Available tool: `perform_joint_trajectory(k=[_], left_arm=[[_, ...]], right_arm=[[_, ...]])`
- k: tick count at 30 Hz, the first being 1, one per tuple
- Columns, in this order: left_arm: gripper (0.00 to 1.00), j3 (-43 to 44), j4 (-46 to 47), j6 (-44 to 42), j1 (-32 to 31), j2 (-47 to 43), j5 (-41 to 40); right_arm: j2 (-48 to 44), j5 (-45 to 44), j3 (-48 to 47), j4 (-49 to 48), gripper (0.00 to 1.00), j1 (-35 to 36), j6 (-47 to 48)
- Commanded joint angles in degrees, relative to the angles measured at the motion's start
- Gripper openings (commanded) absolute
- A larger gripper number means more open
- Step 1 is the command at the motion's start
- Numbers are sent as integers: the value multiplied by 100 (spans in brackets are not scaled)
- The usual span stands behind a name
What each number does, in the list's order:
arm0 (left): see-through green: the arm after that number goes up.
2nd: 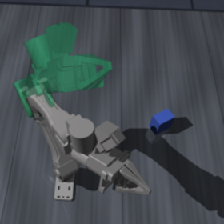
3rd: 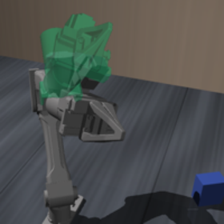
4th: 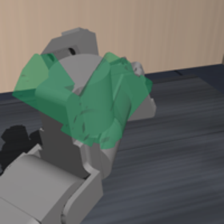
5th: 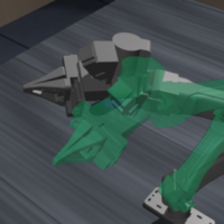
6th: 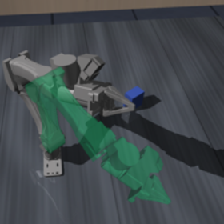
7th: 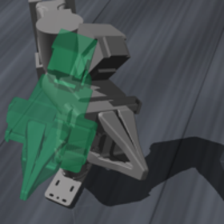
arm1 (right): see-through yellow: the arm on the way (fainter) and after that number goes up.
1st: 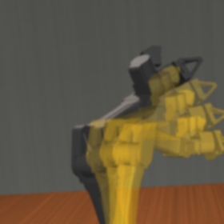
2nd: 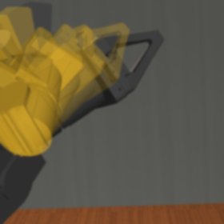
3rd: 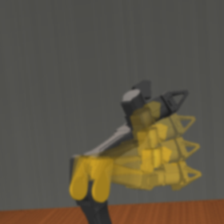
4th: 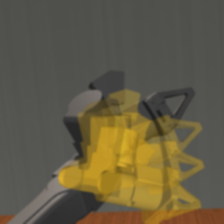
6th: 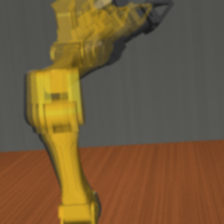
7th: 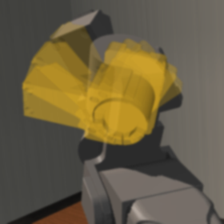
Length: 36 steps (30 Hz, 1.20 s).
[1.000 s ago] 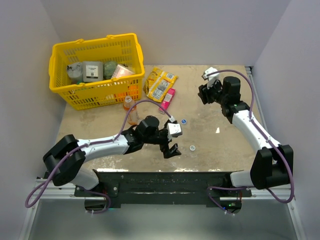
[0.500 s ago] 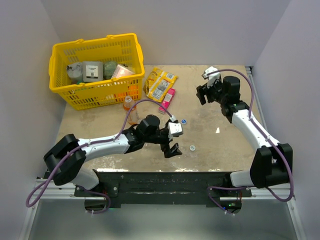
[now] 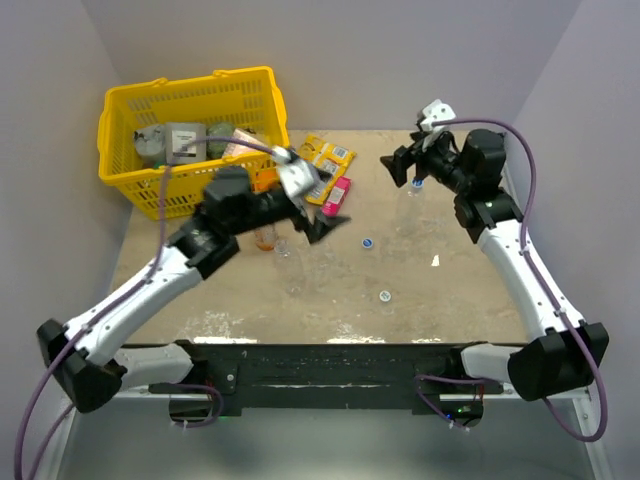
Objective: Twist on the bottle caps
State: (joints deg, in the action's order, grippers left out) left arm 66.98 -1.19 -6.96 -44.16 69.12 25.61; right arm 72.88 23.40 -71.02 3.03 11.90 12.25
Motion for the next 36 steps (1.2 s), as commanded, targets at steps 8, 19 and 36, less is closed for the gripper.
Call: perform_joint_trajectory(k=[8, 19, 36], left_arm=[[99, -237, 251, 1354, 3764, -1409, -1427], [99, -1038, -188, 1725, 4416, -2315, -1032], [99, -1547, -65, 1733, 4416, -2351, -259]], right_arm=[[251, 1492, 547, -443, 90, 2316, -619], [1658, 1159, -297, -478, 92, 3433, -241], [2133, 886, -236, -383, 36, 3635, 31]])
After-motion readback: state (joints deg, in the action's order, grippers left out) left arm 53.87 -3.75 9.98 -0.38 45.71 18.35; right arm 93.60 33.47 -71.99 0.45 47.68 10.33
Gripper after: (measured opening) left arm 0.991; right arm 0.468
